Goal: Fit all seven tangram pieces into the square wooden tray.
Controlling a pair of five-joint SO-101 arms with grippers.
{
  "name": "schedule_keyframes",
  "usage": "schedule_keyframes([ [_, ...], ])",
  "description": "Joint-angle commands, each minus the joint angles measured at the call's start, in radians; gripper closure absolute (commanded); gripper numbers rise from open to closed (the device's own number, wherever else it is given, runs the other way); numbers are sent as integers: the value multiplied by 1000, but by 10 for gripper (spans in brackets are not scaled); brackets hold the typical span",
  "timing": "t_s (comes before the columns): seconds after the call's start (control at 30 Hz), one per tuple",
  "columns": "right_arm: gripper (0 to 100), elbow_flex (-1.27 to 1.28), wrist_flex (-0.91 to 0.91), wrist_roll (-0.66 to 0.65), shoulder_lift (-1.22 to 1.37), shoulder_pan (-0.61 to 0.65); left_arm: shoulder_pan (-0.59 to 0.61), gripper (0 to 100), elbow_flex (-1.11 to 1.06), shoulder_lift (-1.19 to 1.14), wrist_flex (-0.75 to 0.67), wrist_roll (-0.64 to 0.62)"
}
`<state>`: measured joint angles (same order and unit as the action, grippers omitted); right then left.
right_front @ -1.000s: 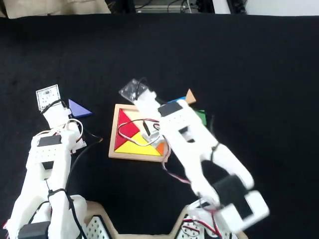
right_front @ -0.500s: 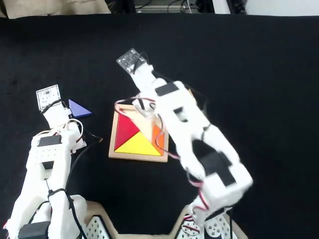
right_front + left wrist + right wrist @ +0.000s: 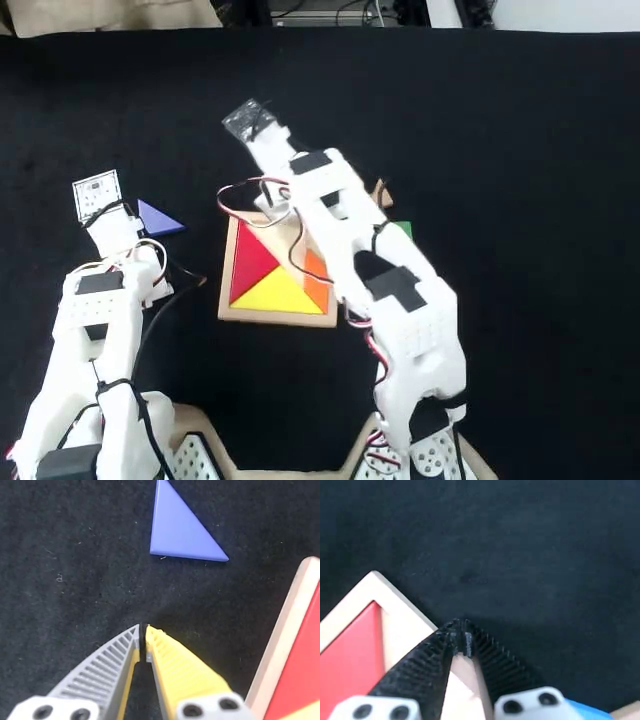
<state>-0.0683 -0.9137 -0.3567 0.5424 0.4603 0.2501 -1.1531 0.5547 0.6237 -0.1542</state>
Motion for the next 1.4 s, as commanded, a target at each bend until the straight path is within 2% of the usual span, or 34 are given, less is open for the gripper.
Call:
schedule_keyframes([
  [0.0,988,-41,-68,-43,-13,87,-10,970,5,17,-15,-2],
  [0.2,988,-54,-126,-43,-39,120,-10,970,5,17,-15,-2],
  [0.37,988,-51,-218,17,-277,2,-10,970,5,17,-15,-2],
  [0.5,988,70,-284,32,-542,-109,-10,970,5,17,-15,-2],
  [0.57,988,182,-262,-3,-659,-186,-10,970,5,17,-15,-2],
  [0.7,985,432,-106,-118,-792,-318,-10,970,5,17,-17,-2],
  [0.8,982,501,-89,-81,-786,-391,-12,970,5,17,-17,-2],
  [0.97,982,449,-130,20,-687,-488,-12,970,5,17,-17,-2],
  [1.1,982,401,-130,63,-608,-488,-12,970,5,17,-17,-2],
  [1.37,982,383,-150,60,-578,-456,-12,970,5,17,-17,0],
])
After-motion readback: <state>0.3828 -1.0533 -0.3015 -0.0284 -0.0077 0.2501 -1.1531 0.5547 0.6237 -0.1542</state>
